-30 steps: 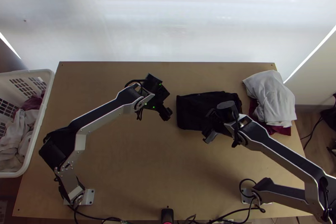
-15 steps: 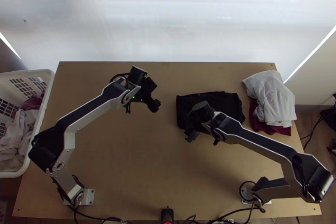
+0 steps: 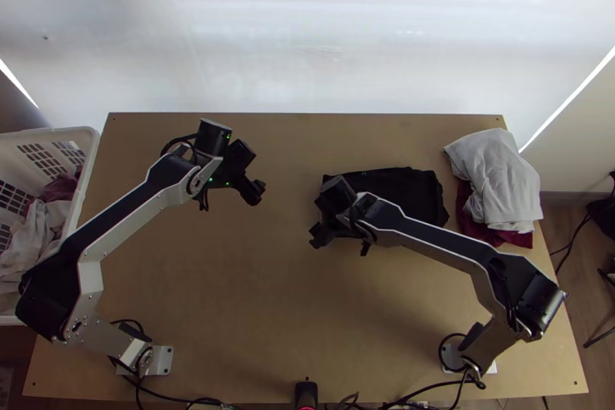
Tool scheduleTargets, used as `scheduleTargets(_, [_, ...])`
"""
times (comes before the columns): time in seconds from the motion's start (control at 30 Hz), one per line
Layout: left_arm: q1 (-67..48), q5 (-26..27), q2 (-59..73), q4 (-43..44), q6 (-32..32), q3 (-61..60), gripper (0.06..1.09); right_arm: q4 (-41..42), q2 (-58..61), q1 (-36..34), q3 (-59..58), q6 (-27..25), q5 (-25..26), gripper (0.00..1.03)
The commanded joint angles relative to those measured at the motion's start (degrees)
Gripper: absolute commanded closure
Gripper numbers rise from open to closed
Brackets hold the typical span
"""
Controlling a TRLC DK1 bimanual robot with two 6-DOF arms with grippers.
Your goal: Fold the t-shirt
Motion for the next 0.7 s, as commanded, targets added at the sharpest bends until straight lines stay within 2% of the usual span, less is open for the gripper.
scheduleTargets(0.0, [1.0,-0.1,-2.3,0.0,1.1,-2.0,0.11,-3.7,6.0,1.5,7.1,3.6,0.0,0.24])
scheduleTargets(0.33, [2.0,-0.1,-3.1,-0.6,1.6,-2.1,0.11,-7.0,9.7,0.0,10.2,5.2,1.9,0.24])
scheduleTargets(0.67, [2.6,-0.1,-4.4,-0.8,2.5,-2.9,0.11,-8.8,11.2,-0.5,9.6,4.9,11.0,0.24])
